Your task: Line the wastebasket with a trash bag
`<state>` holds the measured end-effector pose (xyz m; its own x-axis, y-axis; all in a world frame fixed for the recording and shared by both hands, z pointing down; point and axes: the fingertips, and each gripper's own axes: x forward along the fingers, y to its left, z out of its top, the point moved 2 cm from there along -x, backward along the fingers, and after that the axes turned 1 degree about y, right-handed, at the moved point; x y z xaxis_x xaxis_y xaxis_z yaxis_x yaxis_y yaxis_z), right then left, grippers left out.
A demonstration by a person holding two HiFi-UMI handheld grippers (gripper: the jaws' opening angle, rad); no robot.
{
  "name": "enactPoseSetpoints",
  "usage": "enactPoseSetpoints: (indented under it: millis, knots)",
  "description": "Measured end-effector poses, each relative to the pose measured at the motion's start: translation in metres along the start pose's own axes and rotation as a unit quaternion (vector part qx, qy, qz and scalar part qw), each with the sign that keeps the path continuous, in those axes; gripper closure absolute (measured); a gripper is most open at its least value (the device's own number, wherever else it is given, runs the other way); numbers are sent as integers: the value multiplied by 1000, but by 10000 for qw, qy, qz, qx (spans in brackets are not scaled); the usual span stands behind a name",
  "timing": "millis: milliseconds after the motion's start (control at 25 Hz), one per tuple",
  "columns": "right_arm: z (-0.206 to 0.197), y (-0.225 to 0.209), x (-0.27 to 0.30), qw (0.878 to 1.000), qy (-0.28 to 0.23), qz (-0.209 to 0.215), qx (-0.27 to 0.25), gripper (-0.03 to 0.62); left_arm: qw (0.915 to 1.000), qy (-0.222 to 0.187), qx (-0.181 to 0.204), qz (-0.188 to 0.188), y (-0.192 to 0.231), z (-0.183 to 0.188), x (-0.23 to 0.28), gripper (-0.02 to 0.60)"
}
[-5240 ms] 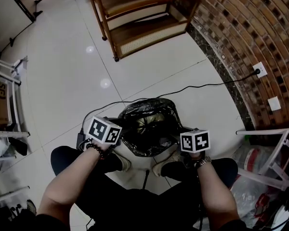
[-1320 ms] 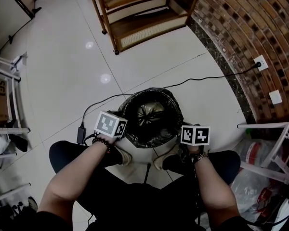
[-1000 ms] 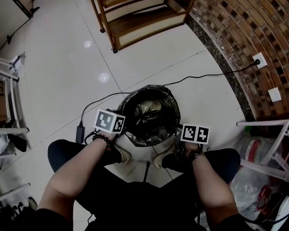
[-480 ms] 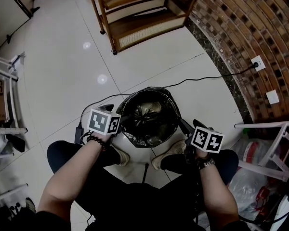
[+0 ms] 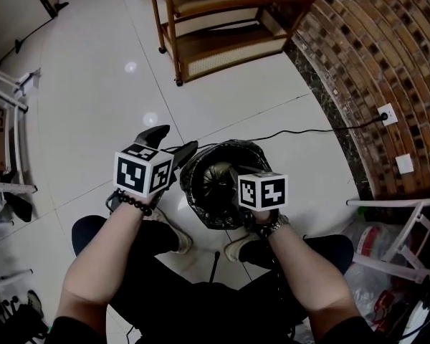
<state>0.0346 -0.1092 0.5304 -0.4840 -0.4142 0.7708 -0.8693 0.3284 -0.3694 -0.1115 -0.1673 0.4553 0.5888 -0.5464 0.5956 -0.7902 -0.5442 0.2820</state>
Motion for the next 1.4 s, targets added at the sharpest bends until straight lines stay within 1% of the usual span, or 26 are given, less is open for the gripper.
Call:
enactPoseSetpoints:
  millis: [80,120,160,240,280,320,400,480,560,600,680,800,920,1000,1120,1200,1320,1400]
  knots:
    - [-20,-8,32,9989,448,-155,40,592,9986,278,169,-407,-15,-12,14,260]
    - [-28,-13,46,9978,624,-236,57,592,9965,499,296,-609,-24,-23,23,277]
    - [-35,-19,58,9966,766,-304,84,592,9933,743,449,-761,-31,-35,32,279]
    - [-46,-28,78,9944,972,-390,168,592,9859,1172,769,-916,-41,-55,44,279]
    - [-49,-30,88,9934,1053,-410,217,592,9837,1270,847,-947,-42,-59,46,279]
    - [-52,-32,97,9924,1132,-415,262,592,9842,1245,838,-944,-40,-58,46,279]
    - [-57,-35,113,9904,1286,-394,305,592,9897,962,633,-846,-30,-46,41,279]
    - [-61,-40,128,9886,1429,-389,255,592,9945,665,379,-714,-19,-32,34,279]
    - [-66,-48,141,9864,1577,-431,149,592,9965,467,283,-636,-14,-22,27,279]
    - [-70,-51,147,9853,1644,-458,86,592,9966,412,328,-632,-14,-18,26,279]
    - [-77,-56,159,9841,1711,-482,-32,592,9953,368,575,-682,-21,-13,24,286]
    - [-86,-53,175,9857,1658,-301,-66,592,9919,272,950,-799,-33,-3,23,287]
    - [-96,-53,183,9850,1715,-203,47,592,9909,134,999,-888,-36,9,23,287]
    - [-97,-53,183,9857,1666,-172,171,592,9909,143,977,-914,-35,11,27,287]
    - [-100,-61,170,9834,1724,-427,366,592,9907,328,944,-923,-31,1,36,287]
    - [-95,-56,158,9839,1657,-458,495,592,9906,478,897,-919,-29,-9,40,287]
    - [-80,-44,136,9871,1447,-415,549,592,9901,604,872,-920,-28,-19,39,287]
    - [-64,-31,113,9909,1207,-343,481,591,9901,683,817,-913,-26,-26,35,287]
